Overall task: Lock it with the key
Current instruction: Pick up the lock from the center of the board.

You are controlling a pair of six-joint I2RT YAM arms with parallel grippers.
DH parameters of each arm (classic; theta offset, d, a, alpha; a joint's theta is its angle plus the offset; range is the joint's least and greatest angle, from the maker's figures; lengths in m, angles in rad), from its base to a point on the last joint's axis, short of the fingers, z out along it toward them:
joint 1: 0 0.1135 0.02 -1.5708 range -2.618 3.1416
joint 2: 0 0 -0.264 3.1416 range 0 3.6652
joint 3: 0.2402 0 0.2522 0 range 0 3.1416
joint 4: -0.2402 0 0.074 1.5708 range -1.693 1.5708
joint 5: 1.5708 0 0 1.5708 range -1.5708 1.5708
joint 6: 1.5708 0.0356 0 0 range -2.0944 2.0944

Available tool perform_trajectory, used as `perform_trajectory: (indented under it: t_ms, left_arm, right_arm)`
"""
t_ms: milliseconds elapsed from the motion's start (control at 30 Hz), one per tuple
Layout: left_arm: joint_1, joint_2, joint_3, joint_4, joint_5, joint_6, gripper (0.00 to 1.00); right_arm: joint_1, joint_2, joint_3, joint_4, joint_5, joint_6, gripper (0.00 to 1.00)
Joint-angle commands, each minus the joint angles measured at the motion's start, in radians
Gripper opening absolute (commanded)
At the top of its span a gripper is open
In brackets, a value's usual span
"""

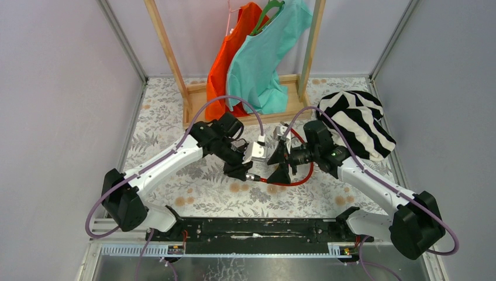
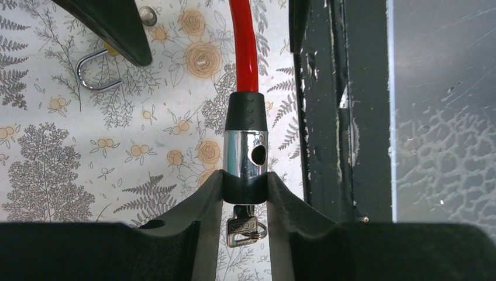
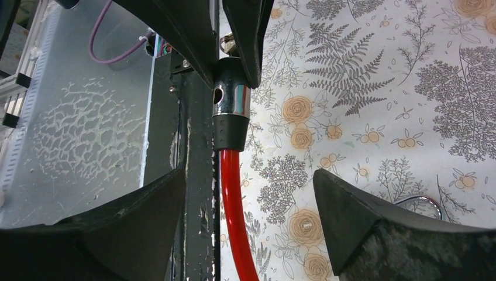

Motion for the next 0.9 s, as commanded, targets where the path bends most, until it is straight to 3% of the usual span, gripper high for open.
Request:
perform_trajectory:
  t_ms: [0, 333, 500, 667, 700, 800, 867]
  left_arm:
    - [0.008, 0.009, 0.069, -0.031, 0.092, -0.066, 0.08]
    - [0.061, 0.02, 0.101, -0.006, 0.172, -0.129, 0.0]
    - [0.064, 0.026, 0.096, 0.001, 0.186, -0.14, 0.0]
    - [0.077, 0.028, 0.107, 0.009, 0.223, -0.143, 0.0]
    - [0.083, 0.028, 0.113, 0.009, 0.235, -0.143, 0.03]
    - [0.123, 0.024, 0.139, 0.01, 0.285, -0.134, 0.12]
    - [0.157, 0.025, 0.165, 0.01, 0.322, -0.123, 0.26]
  right_arm:
    - [0.022, 0.008, -0.024, 0.097, -0.022, 0.053, 0.86]
    - [0.03, 0.012, -0.066, 0.11, -0.033, 0.038, 0.76]
    - [0.032, 0.018, -0.052, 0.136, -0.012, 0.067, 0.48]
    - [0.032, 0.031, 0.036, 0.077, 0.001, 0.037, 0.05]
    - [0.031, 0.032, 0.056, 0.05, 0.005, 0.024, 0.01]
    - [0.03, 0.033, 0.119, -0.001, -0.004, -0.005, 0.0]
    - [0.029, 0.033, 0.144, 0.001, -0.024, 0.001, 0.0]
